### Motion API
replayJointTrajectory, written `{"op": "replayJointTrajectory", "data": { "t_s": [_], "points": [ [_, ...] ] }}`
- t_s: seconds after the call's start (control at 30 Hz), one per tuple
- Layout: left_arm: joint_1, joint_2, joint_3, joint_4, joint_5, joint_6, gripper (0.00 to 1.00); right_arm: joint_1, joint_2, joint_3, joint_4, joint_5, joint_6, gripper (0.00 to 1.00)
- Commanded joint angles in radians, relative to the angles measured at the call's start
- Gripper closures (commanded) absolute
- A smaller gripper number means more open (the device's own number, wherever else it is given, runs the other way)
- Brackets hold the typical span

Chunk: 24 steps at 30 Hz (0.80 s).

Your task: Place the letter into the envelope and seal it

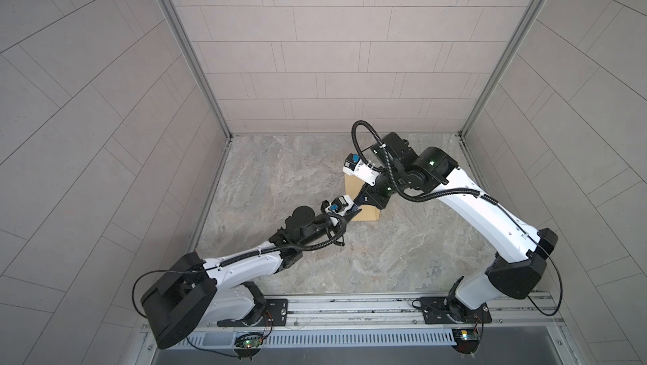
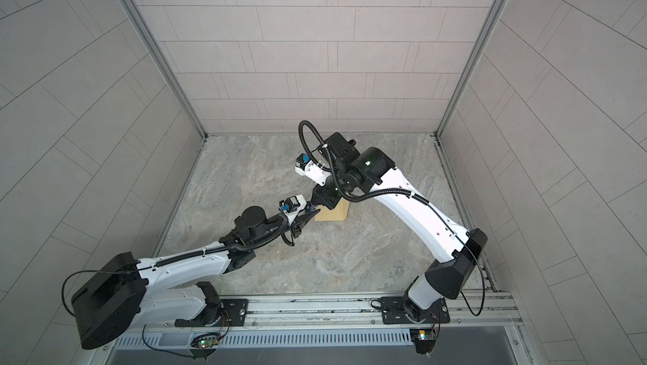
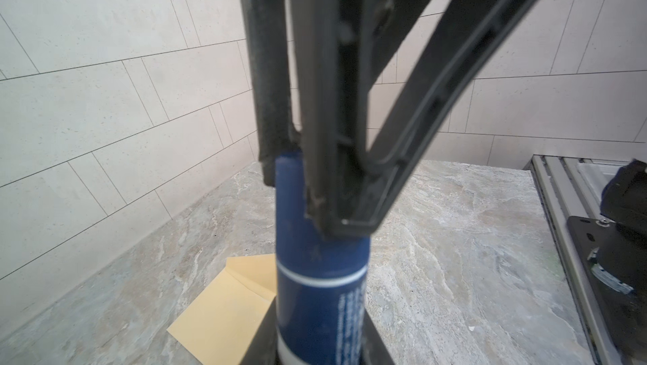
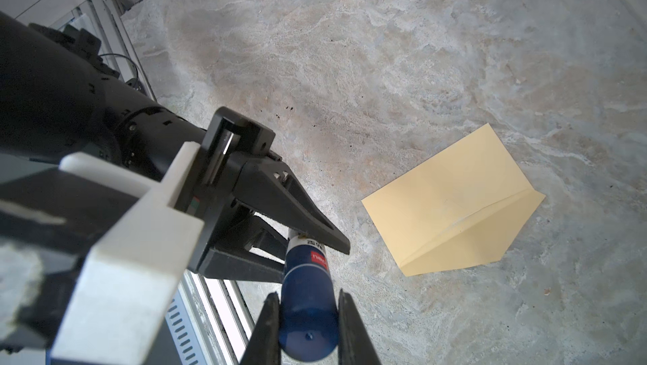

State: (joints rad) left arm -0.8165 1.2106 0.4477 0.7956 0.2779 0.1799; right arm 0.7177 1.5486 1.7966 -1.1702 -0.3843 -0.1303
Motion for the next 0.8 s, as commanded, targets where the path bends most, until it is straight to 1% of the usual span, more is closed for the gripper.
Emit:
{"op": "replayJointTrajectory", "data": {
  "t_s": [0.0,0.13,0.23,0.3,0.5,0.63,0.77],
  "points": [
    [0.018,0.008,-0.055,-0.198,-0.012,-0.023,1.0,-0.016,-0.042,0.038,-0.051,-0.025,-0.13,1.0],
    [0.018,-0.005,-0.063,-0.23,-0.069,-0.024,1.0,-0.039,-0.05,0.051,-0.048,-0.021,-0.127,1.0],
    [0.018,-0.018,-0.076,-0.228,-0.14,-0.039,1.0,-0.071,-0.051,0.061,-0.029,-0.041,-0.065,1.0],
    [0.018,-0.024,-0.081,-0.228,-0.162,-0.035,1.0,-0.086,-0.056,0.054,-0.008,-0.054,-0.027,1.0],
    [0.018,-0.02,-0.083,-0.237,-0.157,-0.023,1.0,-0.111,-0.062,0.043,0.02,-0.065,0.025,1.0],
    [0.018,-0.029,-0.088,-0.248,-0.194,-0.026,1.0,-0.118,-0.055,0.046,0.019,-0.068,0.07,1.0],
    [0.016,-0.041,-0.092,-0.248,-0.23,-0.029,1.0,-0.121,-0.045,0.043,0.017,-0.046,0.106,1.0]
  ]
}}
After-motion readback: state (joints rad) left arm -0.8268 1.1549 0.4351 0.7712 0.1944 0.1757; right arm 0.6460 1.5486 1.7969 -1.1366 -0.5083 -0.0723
